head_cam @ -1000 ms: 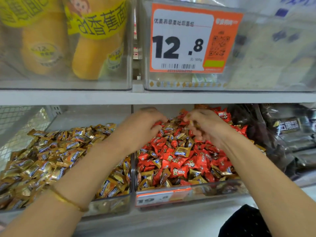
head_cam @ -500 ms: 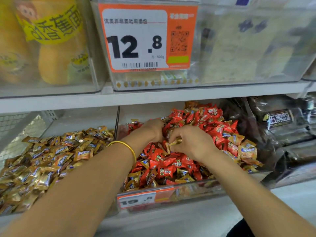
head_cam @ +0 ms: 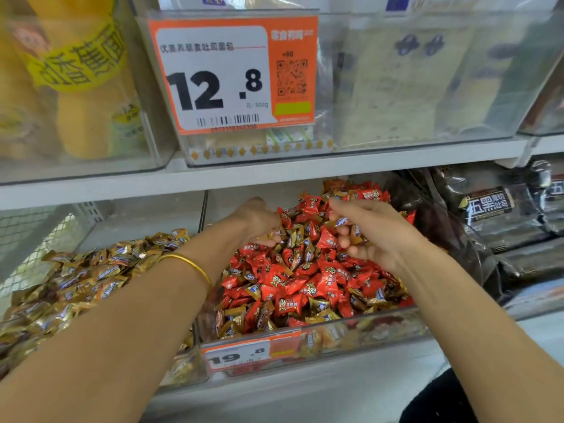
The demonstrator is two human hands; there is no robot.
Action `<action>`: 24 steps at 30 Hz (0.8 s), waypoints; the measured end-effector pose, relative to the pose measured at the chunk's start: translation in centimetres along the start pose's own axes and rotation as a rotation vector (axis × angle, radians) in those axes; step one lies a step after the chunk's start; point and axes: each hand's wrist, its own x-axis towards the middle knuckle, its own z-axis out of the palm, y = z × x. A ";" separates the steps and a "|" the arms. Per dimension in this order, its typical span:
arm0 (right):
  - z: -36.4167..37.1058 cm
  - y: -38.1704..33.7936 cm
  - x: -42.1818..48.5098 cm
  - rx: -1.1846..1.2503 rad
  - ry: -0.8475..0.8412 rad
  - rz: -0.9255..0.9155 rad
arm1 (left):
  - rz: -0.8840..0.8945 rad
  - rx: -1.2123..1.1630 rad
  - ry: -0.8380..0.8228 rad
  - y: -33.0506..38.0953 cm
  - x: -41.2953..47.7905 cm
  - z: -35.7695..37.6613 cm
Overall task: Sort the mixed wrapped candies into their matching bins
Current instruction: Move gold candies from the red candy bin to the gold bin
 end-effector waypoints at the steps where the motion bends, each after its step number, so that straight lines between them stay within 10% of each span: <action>1: 0.2 0.0 0.1 -0.008 0.008 -0.014 | 0.026 0.052 -0.003 -0.1 -0.1 0.2; 13: 0.6 0.0 1.5 -0.023 0.123 -0.118 | 0.137 0.281 -0.262 0.0 0.0 1.8; 24: 0.8 0.2 1.5 0.008 0.119 -0.154 | 0.365 0.383 0.092 -0.3 0.7 2.2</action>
